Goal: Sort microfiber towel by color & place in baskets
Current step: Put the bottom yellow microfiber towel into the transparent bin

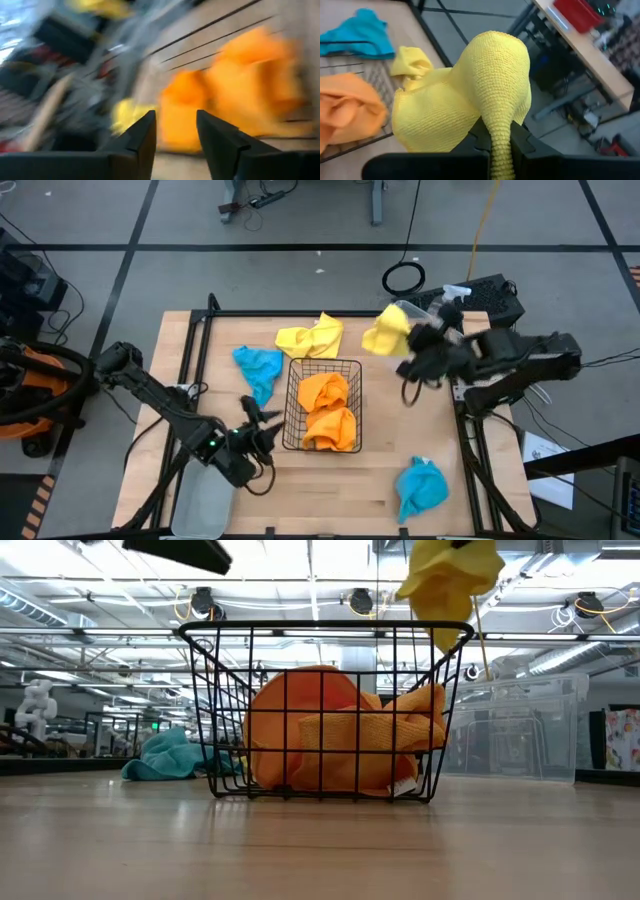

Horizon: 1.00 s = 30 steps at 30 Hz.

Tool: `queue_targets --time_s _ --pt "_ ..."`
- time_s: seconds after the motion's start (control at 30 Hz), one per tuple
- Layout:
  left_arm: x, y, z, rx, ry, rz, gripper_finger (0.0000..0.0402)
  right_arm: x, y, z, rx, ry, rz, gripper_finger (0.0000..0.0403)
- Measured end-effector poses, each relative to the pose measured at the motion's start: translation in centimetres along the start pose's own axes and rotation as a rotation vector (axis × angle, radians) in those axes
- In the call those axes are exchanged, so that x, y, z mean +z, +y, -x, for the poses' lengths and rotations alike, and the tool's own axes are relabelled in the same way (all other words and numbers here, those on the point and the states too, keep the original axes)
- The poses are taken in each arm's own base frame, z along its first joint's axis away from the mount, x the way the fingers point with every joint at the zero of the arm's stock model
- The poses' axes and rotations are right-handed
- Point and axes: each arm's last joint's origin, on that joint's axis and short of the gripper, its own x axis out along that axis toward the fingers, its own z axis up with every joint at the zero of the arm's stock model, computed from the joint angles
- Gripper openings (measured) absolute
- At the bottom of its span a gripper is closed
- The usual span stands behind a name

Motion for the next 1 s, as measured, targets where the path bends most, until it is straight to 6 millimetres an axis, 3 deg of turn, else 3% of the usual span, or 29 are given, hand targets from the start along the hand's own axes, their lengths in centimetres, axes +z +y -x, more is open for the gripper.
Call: queue_targets --time_s 0.13,0.27,0.57,0.8,1.0 --pt "1.2 -1.0 -0.8 -0.305 -0.189 -0.082 0.0107 -0.5 -2.7 -0.6 -0.032 0.027 -0.051 0.0007" --pt "2.0 -0.9 -1.0 -0.337 -0.303 -0.091 0.0084 -1.5 -4.1 -1.2 -0.033 0.057 -0.139 0.0007" --pt "2.1 0.2 -2.4 -0.290 -0.291 -0.083 0.0075 -5.2 -2.0 -5.4 -0.076 0.059 -0.131 0.0007" --pt "1.9 1.6 -4.1 -0.245 -0.253 -0.063 0.0075 -7.8 -1.8 -9.4 -0.162 0.093 -0.147 0.0007" --pt "1.7 2.3 -5.1 -0.319 -0.264 -0.041 0.0075 -10.7 -1.6 -12.2 -0.032 0.207 -0.206 0.0007"
